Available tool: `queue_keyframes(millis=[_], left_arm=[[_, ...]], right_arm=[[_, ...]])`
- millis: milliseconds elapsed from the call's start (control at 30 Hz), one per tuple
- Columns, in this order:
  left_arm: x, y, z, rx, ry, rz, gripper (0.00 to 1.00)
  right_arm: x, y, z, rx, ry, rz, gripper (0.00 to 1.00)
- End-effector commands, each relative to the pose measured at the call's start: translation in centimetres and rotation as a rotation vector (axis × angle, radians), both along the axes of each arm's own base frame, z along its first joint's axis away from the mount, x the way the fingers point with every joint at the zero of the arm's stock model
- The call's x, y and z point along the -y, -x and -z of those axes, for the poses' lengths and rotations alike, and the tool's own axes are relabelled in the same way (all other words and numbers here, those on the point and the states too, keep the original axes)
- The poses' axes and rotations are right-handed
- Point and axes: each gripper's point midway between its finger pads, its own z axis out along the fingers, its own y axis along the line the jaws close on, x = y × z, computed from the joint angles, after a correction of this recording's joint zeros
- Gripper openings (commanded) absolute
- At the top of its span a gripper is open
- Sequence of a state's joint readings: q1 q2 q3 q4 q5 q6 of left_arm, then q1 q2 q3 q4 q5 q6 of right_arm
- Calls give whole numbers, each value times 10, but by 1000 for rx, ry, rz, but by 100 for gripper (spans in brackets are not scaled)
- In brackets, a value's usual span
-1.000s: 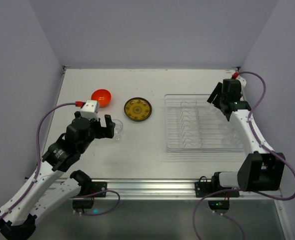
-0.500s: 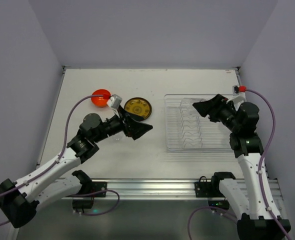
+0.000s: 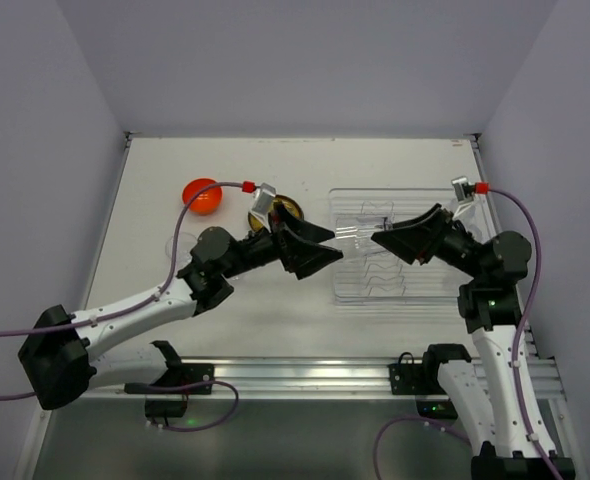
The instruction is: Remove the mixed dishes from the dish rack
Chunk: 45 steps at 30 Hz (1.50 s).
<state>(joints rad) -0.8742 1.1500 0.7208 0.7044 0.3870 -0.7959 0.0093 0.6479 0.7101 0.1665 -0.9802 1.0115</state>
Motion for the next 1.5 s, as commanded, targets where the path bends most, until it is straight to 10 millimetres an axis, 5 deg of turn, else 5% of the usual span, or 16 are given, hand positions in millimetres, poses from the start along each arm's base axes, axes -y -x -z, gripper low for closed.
queue_keyframes(millis=[0, 267, 333, 433, 500, 533, 567, 600, 700, 733, 833, 933, 1167, 1467], left_arm=[[8, 14, -52, 86, 163, 66, 79], [29, 44, -73, 128, 248, 170, 22], [30, 47, -74, 127, 252, 172, 0], [27, 49, -72, 124, 246, 166, 0], [23, 43, -72, 129, 225, 115, 0], [26, 36, -56, 92, 146, 83, 0], [26, 28, -49, 116, 88, 36, 0], [17, 16, -52, 107, 61, -54, 0], [-5, -19, 0, 30, -266, -272, 0], [-13, -26, -4, 34, -305, -330, 0], [-42, -43, 28, 2, -551, -461, 0], [-62, -52, 75, -58, -816, -525, 0], [-65, -61, 156, -196, -1199, -458, 0], [-78, -70, 217, -262, -1471, -384, 0]], right_arm=[[-7, 31, -22, 116, -17, -111, 0], [-9, 37, -19, 137, -31, -144, 0], [-9, 37, -17, 142, -30, -144, 0], [-9, 34, -14, 138, -29, -132, 0], [-7, 26, -8, 109, -21, -101, 56], [-5, 22, -9, 102, -11, -75, 89], [-2, 12, -4, 135, 42, -21, 99], [11, -10, 19, -6, 76, 124, 99], [57, -40, 41, -67, 242, 478, 99], [69, -41, 44, -50, 289, 546, 99], [101, -45, 57, -84, 376, 728, 99], [111, -39, 60, -96, 416, 774, 99], [130, -26, 66, -104, 484, 862, 99], [128, -27, 70, -94, 517, 834, 99]])
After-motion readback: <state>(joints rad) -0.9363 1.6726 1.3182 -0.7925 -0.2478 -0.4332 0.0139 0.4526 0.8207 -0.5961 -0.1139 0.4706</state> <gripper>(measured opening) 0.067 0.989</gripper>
